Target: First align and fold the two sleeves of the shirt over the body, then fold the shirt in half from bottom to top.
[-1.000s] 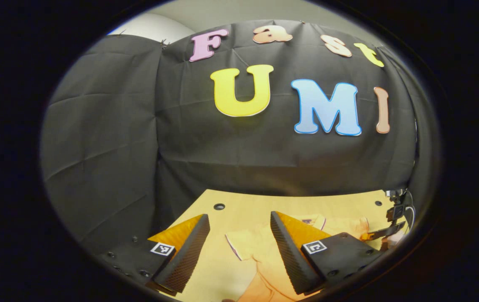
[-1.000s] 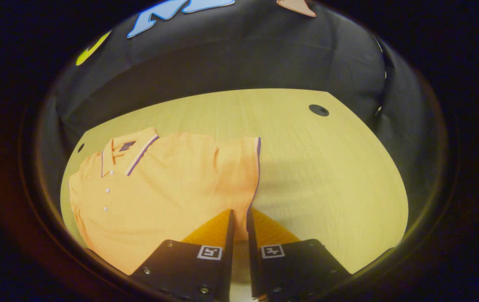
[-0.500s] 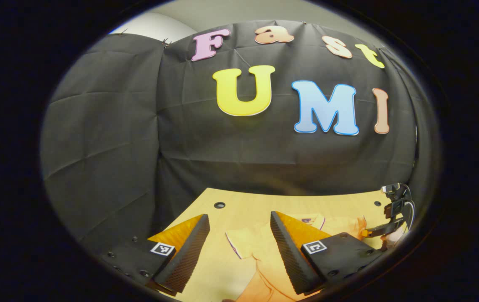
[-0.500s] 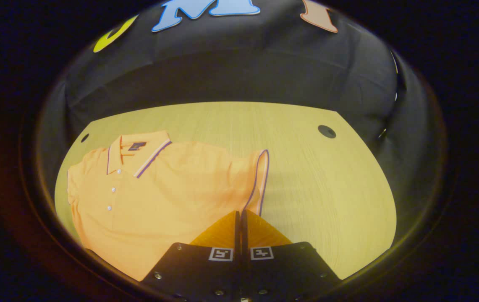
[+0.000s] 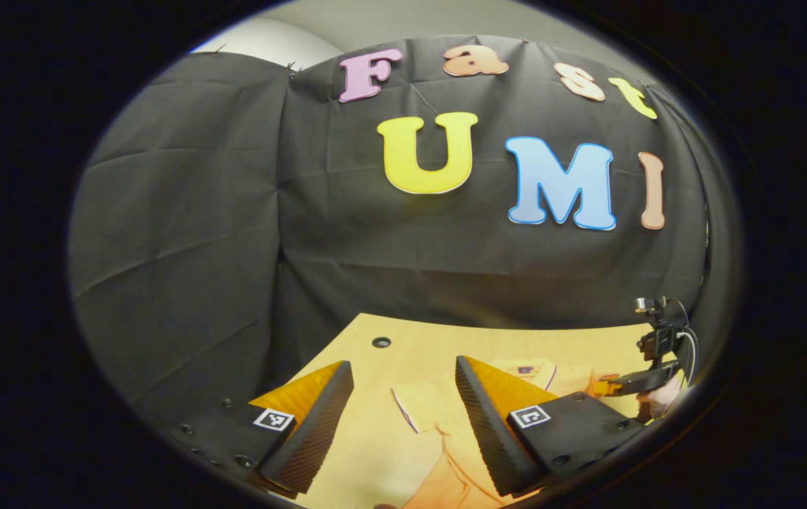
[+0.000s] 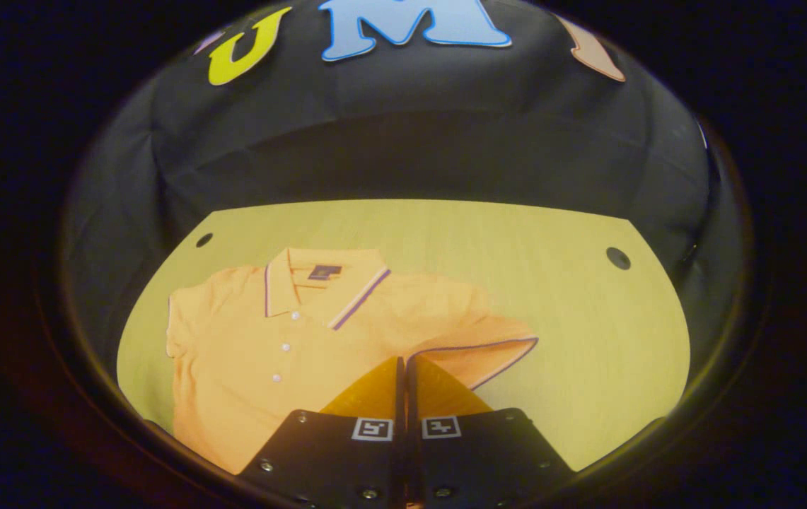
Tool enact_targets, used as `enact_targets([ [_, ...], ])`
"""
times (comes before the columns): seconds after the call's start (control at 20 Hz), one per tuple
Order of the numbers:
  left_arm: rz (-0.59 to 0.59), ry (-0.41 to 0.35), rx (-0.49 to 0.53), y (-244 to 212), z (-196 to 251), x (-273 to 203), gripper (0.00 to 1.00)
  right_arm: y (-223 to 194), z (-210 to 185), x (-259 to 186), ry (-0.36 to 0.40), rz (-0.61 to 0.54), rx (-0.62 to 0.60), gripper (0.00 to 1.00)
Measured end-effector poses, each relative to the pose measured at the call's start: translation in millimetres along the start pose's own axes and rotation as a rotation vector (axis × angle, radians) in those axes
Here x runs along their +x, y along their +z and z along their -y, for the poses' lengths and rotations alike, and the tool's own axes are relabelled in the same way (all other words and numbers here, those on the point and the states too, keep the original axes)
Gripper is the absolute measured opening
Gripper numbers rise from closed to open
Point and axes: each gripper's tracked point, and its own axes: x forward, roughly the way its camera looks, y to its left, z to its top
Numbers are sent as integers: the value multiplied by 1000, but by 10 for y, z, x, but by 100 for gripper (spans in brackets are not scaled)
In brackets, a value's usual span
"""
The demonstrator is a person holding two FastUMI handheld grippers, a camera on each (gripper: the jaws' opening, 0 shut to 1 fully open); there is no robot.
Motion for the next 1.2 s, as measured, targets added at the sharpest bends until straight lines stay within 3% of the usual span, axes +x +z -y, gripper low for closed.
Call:
enact_targets([
  [0.2,-8,29,3,-62,-157,-13,95,-154,-474,101,78,-48,-112,1],
  [0.35,-17,43,2,-110,-236,-4,95,-314,-697,194,95,-94,-163,1],
  [0.45,-25,45,-4,-140,-264,24,94,-393,-718,210,75,-130,-178,1],
  [0.5,-28,44,-6,-153,-268,39,95,-430,-728,239,68,-135,-182,11],
  [0.7,-37,26,-9,-214,-231,99,95,-349,-644,207,19,-108,-187,28],
  [1.2,-82,-59,-24,-576,-14,625,94,-77,-506,-394,-24,3,-117,28],
])
